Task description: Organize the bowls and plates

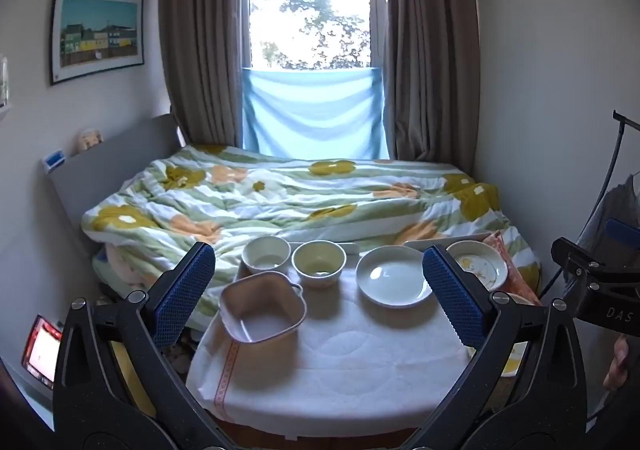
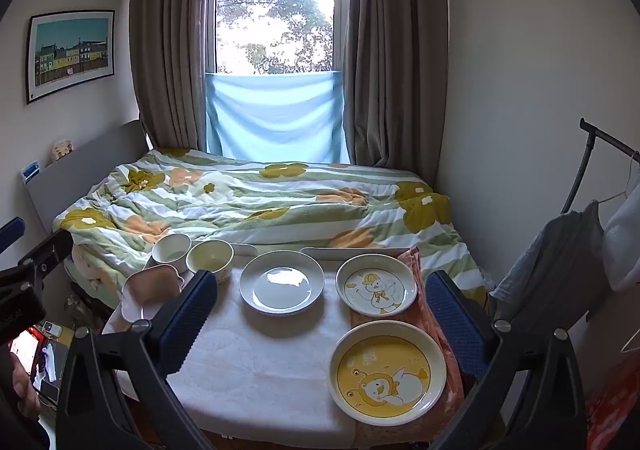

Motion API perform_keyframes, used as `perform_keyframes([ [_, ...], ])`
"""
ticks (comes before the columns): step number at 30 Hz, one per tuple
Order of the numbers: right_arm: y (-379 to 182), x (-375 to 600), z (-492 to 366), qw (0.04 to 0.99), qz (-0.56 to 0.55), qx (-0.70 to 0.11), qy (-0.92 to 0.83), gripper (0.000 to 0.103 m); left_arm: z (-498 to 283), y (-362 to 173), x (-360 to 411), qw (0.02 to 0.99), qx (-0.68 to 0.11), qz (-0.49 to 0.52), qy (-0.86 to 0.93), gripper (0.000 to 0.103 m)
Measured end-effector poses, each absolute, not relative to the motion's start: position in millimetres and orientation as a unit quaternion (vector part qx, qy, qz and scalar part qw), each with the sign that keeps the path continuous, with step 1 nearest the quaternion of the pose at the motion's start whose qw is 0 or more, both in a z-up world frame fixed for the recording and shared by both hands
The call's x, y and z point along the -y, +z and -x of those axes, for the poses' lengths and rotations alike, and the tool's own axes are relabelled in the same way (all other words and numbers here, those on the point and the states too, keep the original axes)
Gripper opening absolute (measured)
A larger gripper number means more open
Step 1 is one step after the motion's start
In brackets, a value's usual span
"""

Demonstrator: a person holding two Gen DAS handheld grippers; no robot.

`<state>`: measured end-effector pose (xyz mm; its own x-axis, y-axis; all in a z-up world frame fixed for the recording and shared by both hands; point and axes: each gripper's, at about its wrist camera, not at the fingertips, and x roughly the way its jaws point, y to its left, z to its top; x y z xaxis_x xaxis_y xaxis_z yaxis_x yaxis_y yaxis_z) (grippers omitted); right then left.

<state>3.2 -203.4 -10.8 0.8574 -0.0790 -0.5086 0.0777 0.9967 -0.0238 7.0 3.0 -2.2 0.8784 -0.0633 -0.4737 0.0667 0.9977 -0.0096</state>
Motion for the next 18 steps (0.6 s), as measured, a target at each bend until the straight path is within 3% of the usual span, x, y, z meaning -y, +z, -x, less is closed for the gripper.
perform_keyframes([
  [18,-15,203,-10,0.961,0.0,-0.273,-0.042,0.103,-16,-4,1,0.972,-0.232,-0.012,-0.021,0.103],
])
